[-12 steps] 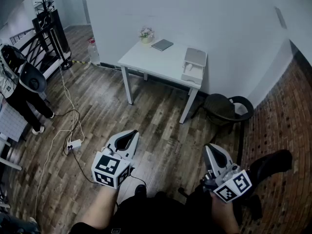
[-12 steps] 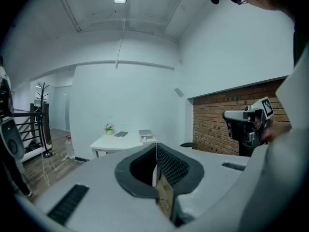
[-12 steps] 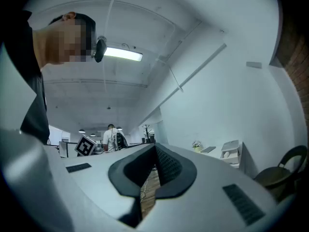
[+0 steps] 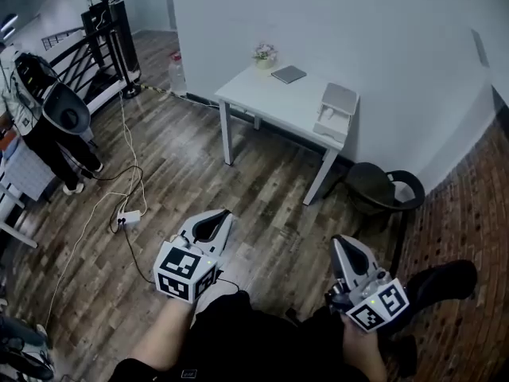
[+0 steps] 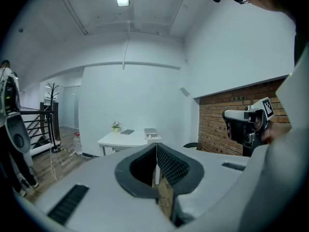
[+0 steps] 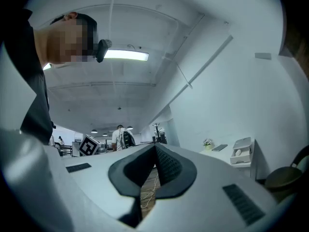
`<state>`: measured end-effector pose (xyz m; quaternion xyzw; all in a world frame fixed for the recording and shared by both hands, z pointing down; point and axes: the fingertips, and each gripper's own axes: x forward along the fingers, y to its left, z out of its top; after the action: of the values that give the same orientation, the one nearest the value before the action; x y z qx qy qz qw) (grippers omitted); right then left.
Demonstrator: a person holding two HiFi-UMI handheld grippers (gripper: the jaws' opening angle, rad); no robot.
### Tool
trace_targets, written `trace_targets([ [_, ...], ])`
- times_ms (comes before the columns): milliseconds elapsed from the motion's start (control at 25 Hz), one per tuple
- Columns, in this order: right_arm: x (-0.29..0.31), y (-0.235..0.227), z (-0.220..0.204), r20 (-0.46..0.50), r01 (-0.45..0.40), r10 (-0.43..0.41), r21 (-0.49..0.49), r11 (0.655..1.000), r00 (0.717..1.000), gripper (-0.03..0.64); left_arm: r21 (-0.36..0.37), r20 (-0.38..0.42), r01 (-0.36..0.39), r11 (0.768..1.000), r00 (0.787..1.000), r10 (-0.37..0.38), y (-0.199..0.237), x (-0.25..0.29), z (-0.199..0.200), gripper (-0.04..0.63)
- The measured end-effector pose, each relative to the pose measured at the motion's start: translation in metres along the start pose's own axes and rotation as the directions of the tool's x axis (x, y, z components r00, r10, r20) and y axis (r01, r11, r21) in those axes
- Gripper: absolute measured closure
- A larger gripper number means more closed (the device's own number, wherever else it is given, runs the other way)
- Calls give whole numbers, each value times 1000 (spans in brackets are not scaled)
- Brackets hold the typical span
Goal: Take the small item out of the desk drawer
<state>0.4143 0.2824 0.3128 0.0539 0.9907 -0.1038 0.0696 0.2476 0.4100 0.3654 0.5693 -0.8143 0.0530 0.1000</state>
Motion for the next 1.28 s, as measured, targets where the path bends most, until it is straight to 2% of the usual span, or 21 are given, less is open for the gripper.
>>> trace_targets([
  [280, 2, -11, -14, -18, 26, -26, 36, 999, 1000, 614, -19, -24, 28, 999, 999, -28, 4, 22, -8, 583],
  [440, 6, -38, -22, -26, 79, -77, 68, 995, 997, 614, -21, -22, 89, 996, 996, -90, 1, 64, -8, 583],
  [680, 38, -75, -18, -22, 142, -141, 51, 989, 990, 614, -6, -8, 204, 979, 979, -204, 13, 139, 5, 583],
  [800, 68, -104, -20, -27, 182, -181, 62, 981, 983, 614, -1, -6, 241, 971, 971, -241, 33, 177, 18, 583],
  [1000, 133, -138, -19, -49, 196, -194, 42, 980, 980, 614, -7, -30, 281, 960, 959, -281, 79, 237, 28, 583],
  [1280, 218, -180, -35, -90, 215, -209, 67, 974, 974, 614, -50, -76, 306, 951, 948, -309, 145, 296, 19, 583],
])
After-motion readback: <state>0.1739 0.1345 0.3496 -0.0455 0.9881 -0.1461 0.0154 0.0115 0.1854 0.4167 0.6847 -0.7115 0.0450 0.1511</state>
